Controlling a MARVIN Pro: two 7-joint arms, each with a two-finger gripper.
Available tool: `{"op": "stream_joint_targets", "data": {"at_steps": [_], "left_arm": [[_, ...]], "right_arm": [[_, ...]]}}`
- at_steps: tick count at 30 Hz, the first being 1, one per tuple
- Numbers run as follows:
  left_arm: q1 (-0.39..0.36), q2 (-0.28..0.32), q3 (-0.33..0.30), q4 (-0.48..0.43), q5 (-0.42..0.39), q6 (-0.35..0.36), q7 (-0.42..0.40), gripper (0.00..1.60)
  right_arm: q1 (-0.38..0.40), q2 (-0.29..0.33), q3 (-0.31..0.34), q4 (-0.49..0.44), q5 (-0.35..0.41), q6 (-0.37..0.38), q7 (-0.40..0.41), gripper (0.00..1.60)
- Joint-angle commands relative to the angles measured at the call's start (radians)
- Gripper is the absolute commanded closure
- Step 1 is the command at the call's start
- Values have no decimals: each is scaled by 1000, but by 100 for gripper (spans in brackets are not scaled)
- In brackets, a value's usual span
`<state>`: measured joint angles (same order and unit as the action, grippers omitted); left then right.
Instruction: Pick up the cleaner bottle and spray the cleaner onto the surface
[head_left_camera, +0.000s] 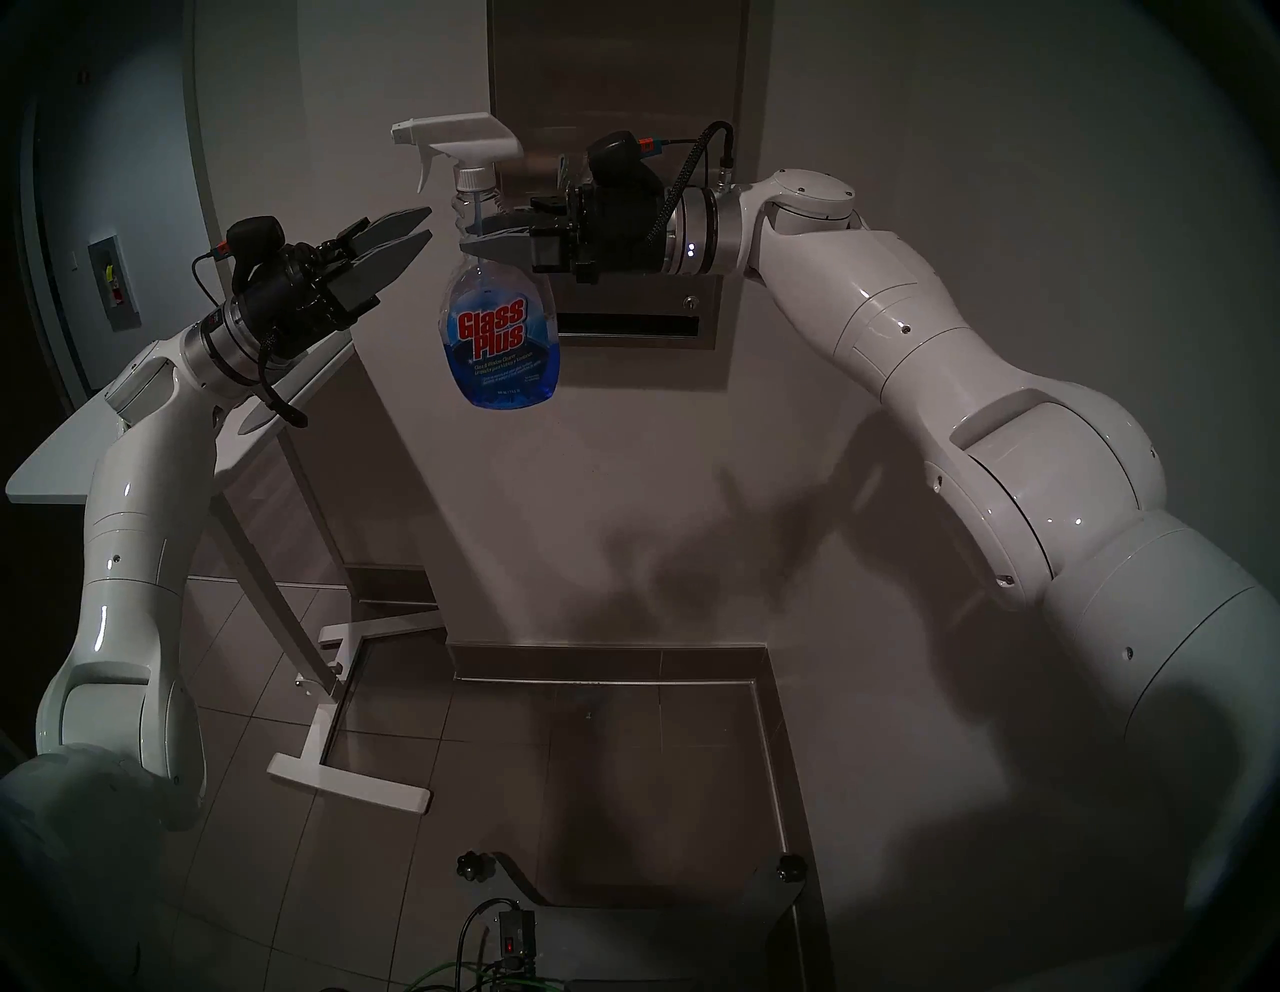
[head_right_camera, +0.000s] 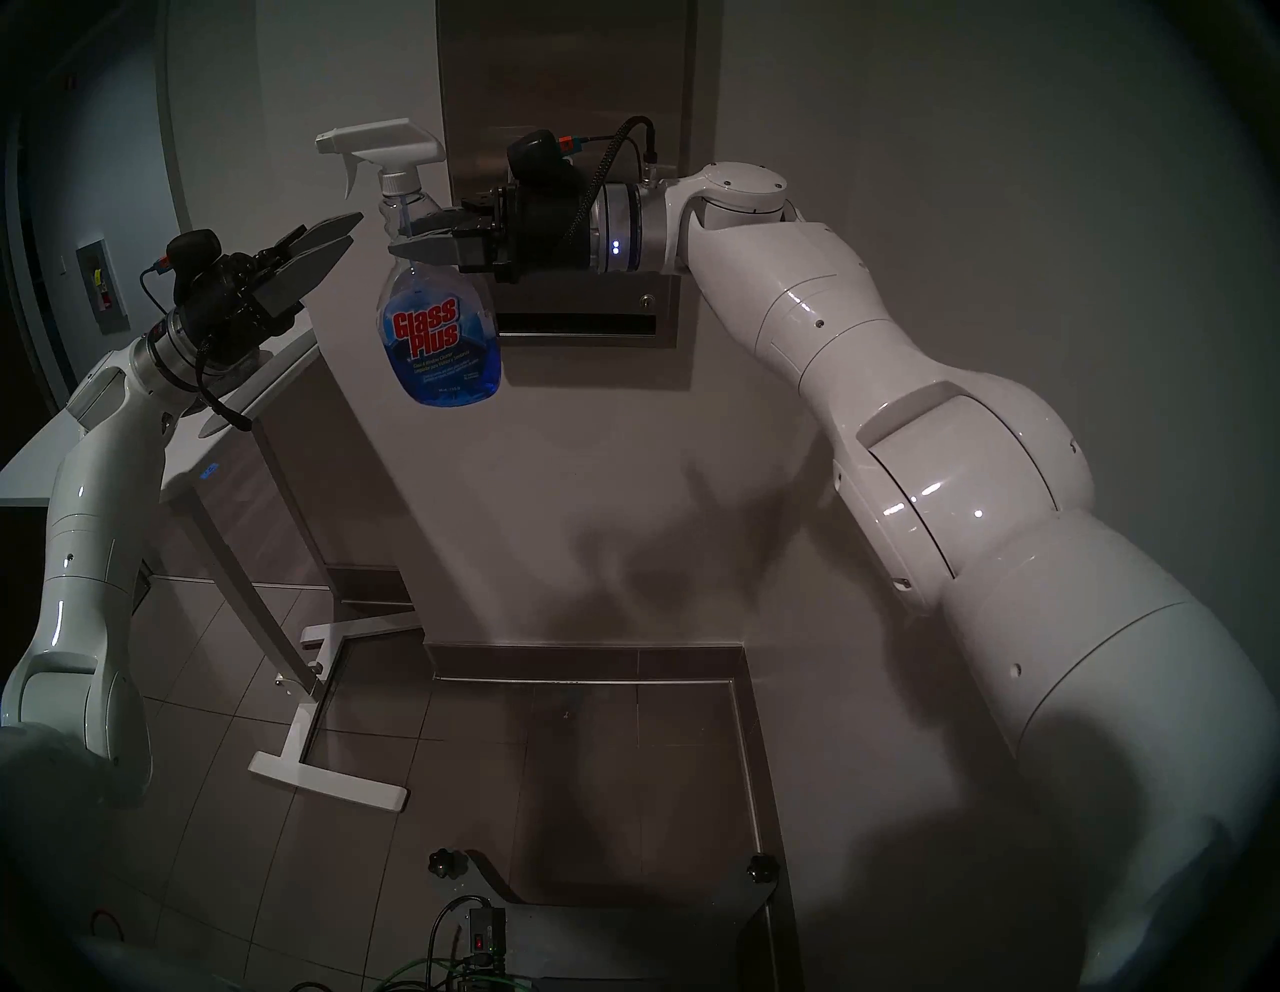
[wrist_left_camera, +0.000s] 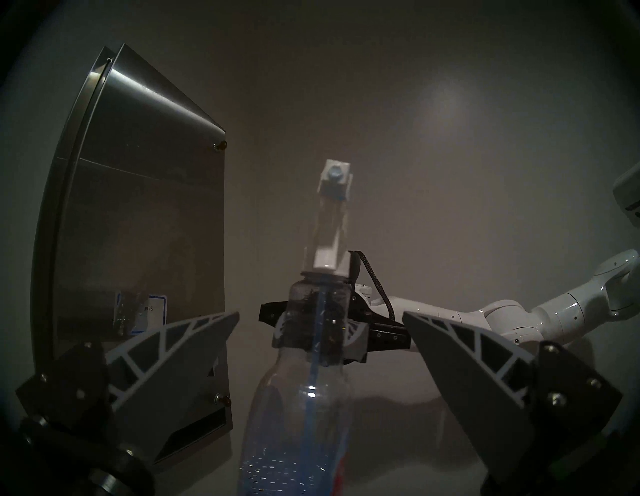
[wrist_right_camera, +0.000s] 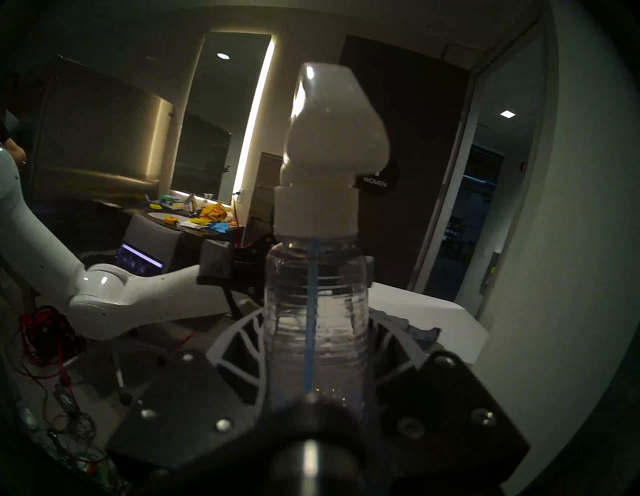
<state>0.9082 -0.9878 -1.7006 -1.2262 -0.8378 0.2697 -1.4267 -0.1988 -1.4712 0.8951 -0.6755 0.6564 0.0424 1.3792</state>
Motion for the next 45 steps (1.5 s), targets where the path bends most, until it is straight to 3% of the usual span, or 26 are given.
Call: {"op": "stream_joint_targets", "data": {"at_steps": [1, 6, 8, 17, 29, 37, 45], "left_arm": [[-6, -16, -41, -15, -27, -13, 17, 0], [-2, -18, -44, -16, -23, -19, 25, 0], [1, -20, -46, -18, -22, -22, 29, 0], [30, -32, -64, -34, 0, -70, 78, 0], [91, -51, -92, -59, 4, -110, 120, 0], [119, -62, -106, -87, 4, -127, 146, 0], [140, -69, -115, -117, 5, -133, 167, 0]], "right_arm": [[21, 29, 48, -93, -38, -65, -198, 160], [18, 30, 49, -97, -49, -74, -227, 160], [22, 25, 59, -85, -64, -79, -180, 160], [6, 28, 62, -142, -155, -97, -328, 160], [-16, 36, 119, -226, -224, -79, -490, 160], [-60, 40, 148, -311, -249, -39, -622, 160], [-115, 52, 146, -387, -257, 45, -696, 160]]}}
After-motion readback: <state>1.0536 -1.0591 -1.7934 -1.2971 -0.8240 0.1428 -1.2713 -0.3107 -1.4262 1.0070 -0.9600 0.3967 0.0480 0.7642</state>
